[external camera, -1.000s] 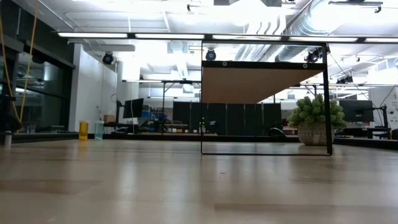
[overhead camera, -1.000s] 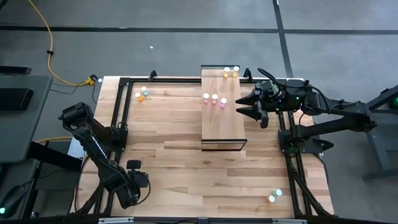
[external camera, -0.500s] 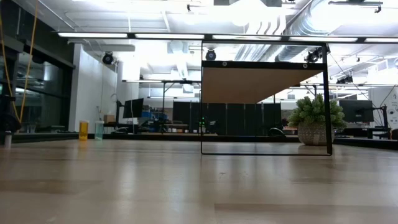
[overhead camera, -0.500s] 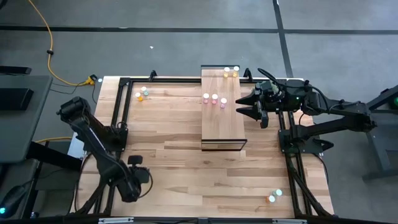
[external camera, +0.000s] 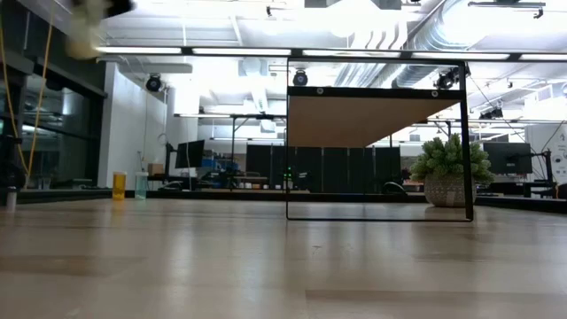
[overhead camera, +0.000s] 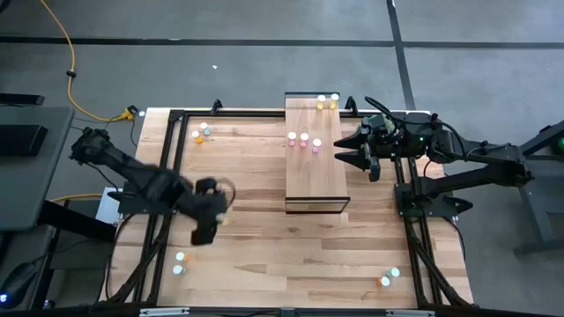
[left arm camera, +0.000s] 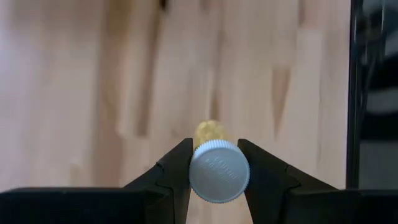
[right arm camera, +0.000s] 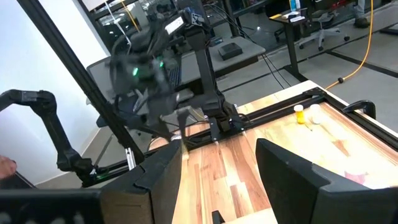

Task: Pick and place medicine bottles onto shelf by color
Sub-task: Put the yellow pill bottle on the shelf aligned with the other yellow pill bottles

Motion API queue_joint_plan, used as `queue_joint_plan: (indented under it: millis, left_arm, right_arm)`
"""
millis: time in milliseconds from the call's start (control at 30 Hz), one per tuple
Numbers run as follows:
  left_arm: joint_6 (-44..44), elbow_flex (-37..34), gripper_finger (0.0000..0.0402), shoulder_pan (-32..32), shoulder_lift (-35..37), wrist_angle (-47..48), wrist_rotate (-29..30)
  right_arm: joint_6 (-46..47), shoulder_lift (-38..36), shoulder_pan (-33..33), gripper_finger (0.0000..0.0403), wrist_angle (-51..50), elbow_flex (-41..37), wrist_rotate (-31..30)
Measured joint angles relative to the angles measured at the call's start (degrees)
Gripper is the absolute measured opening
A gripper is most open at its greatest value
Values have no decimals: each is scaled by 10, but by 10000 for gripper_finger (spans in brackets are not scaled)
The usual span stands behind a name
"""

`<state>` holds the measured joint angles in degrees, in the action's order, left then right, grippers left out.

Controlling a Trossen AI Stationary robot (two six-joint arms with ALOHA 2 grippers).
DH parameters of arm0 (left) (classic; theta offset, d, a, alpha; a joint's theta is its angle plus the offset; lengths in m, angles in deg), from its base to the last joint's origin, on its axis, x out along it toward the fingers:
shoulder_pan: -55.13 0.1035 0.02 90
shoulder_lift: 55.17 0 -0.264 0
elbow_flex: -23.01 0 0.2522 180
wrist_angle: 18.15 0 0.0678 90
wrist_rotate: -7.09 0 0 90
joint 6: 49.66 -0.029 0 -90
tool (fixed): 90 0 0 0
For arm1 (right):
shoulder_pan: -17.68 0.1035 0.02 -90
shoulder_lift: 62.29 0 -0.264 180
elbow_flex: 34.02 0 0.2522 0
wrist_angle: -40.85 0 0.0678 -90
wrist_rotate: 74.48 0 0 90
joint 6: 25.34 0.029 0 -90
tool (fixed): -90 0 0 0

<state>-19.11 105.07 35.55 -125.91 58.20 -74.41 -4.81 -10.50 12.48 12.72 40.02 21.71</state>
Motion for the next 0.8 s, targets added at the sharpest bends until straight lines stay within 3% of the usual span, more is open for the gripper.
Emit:
queue_joint_plan:
  millis: [467, 800]
  left_arm:
    - [-235, 190, 111, 274, -24, 5, 39]
    - [-307, 305, 111, 404, -120, -2, 42]
  right_arm:
    - [-13, 0, 0, 197, 0, 0, -17]
    - [-11, 0, 0, 197, 0, 0, -19]
